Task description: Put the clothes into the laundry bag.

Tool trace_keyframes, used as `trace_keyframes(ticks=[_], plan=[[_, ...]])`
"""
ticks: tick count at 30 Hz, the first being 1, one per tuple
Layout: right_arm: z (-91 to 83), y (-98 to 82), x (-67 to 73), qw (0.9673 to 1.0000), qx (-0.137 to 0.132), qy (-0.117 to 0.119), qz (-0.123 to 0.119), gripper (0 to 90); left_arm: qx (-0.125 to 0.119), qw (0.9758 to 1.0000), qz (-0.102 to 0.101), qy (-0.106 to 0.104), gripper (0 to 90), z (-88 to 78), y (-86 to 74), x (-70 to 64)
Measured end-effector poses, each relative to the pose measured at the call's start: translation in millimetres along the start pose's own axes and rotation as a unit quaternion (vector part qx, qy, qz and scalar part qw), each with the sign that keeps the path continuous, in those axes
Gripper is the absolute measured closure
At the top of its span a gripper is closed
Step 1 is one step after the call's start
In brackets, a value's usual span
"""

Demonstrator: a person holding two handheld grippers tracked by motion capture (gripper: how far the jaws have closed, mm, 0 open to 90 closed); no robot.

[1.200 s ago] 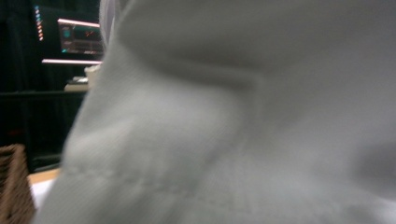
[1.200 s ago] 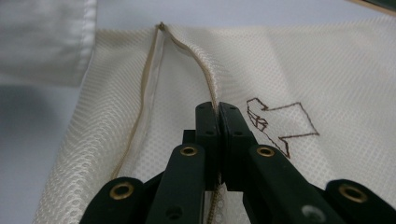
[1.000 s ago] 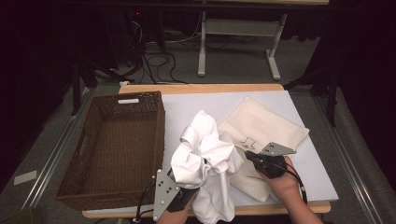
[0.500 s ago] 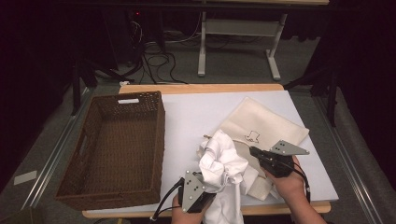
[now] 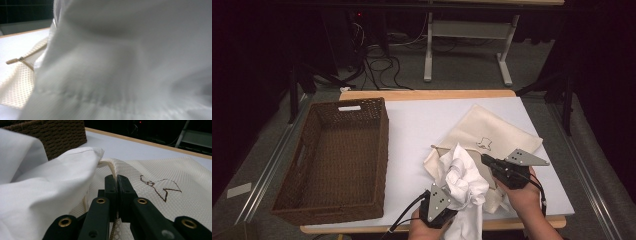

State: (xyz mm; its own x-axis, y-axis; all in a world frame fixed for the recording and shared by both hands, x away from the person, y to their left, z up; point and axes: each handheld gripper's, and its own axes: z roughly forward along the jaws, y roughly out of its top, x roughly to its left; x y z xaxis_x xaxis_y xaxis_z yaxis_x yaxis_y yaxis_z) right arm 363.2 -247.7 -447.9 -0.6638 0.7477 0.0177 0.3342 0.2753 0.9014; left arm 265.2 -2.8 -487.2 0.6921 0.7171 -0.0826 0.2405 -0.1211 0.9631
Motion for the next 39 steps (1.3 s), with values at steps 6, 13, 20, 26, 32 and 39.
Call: trace_keyframes(ticks=[6,13,20,26,32,39], plan=[[-3.6,-0.5,6.2,0.9999,-0.004,0.011,-0.010,88.6,0.016,0.9999,0.001,0.003,70.1,11.8,5.3,6.1],[-7.0,-3.8,5.1,0.9999,-0.004,0.015,-0.002,88.5,0.005,0.9997,0.018,0.018,70.1,22.3,31.9,20.5],[-1.8,-9.4,5.5,0.9998,0.009,0.017,0.007,88.5,0.006,0.9994,0.011,0.031,70.1,34.3,39.5,27.1],[-2.7,-7.7,5.2,0.9999,0.001,0.011,0.011,88.5,0.031,0.9984,0.015,0.046,70.1,57.3,27.1,32.0],[-7.7,-4.0,1.4,0.9996,-0.017,0.009,0.019,88.5,0.053,0.9970,0.022,0.052,69.3,71.6,12.2,31.6],[-9.7,-2.1,1.9,0.9996,-0.023,0.011,0.009,88.5,0.069,0.9965,0.017,0.044,59.4,79.4,4.4,31.0]])
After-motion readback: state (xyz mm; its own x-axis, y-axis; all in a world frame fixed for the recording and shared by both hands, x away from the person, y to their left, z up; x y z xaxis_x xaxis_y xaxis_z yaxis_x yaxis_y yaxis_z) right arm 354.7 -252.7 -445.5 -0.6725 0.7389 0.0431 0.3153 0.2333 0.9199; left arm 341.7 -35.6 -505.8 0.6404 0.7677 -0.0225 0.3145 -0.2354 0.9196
